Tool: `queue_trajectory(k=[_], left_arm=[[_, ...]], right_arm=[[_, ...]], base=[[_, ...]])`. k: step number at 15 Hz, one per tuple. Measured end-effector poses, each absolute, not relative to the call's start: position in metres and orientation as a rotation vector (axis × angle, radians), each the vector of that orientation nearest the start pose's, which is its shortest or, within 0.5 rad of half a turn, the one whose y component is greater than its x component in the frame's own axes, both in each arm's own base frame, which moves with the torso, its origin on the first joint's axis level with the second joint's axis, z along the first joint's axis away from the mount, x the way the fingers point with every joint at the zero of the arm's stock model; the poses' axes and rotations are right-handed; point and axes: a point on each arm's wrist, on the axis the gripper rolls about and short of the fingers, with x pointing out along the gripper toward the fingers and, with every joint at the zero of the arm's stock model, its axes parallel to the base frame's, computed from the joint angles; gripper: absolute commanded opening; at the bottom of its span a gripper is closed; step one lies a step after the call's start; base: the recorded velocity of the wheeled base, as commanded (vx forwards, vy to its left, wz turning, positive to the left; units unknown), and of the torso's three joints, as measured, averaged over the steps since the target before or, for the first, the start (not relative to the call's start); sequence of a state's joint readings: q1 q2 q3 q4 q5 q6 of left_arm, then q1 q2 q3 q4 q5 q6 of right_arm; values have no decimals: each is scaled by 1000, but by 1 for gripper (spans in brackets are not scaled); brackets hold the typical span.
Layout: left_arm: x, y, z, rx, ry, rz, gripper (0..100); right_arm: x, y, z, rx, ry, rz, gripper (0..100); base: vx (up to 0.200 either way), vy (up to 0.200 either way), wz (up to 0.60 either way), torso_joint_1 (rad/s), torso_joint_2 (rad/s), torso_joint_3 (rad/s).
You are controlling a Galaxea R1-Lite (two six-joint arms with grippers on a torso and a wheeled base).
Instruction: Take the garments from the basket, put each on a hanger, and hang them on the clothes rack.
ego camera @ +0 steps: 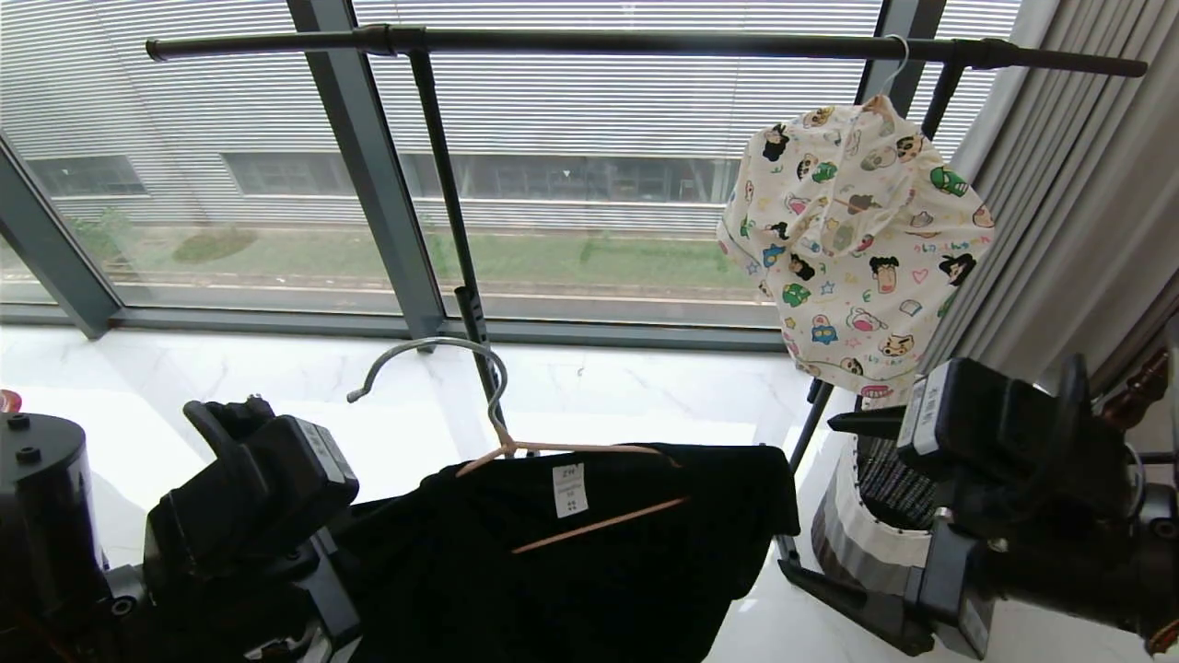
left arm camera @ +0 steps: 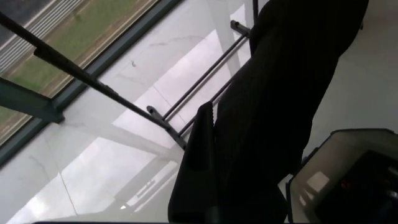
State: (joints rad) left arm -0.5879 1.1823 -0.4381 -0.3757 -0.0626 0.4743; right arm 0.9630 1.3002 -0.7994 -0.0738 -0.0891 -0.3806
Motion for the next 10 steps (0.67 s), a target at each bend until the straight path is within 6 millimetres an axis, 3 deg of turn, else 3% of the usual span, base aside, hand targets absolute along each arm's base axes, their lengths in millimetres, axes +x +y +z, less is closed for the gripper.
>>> queue_trajectory(k=[6, 10], left_arm=[[120, -113, 172, 610, 177, -886, 0], [119, -123, 174, 632, 157, -930, 0]], right_arm=[[103, 159, 251, -677, 257, 1142, 100], [106, 189, 254, -685, 273, 1235, 100]], base=[[0, 0, 0, 0, 0, 0], [0, 0, 0, 0, 0, 0]])
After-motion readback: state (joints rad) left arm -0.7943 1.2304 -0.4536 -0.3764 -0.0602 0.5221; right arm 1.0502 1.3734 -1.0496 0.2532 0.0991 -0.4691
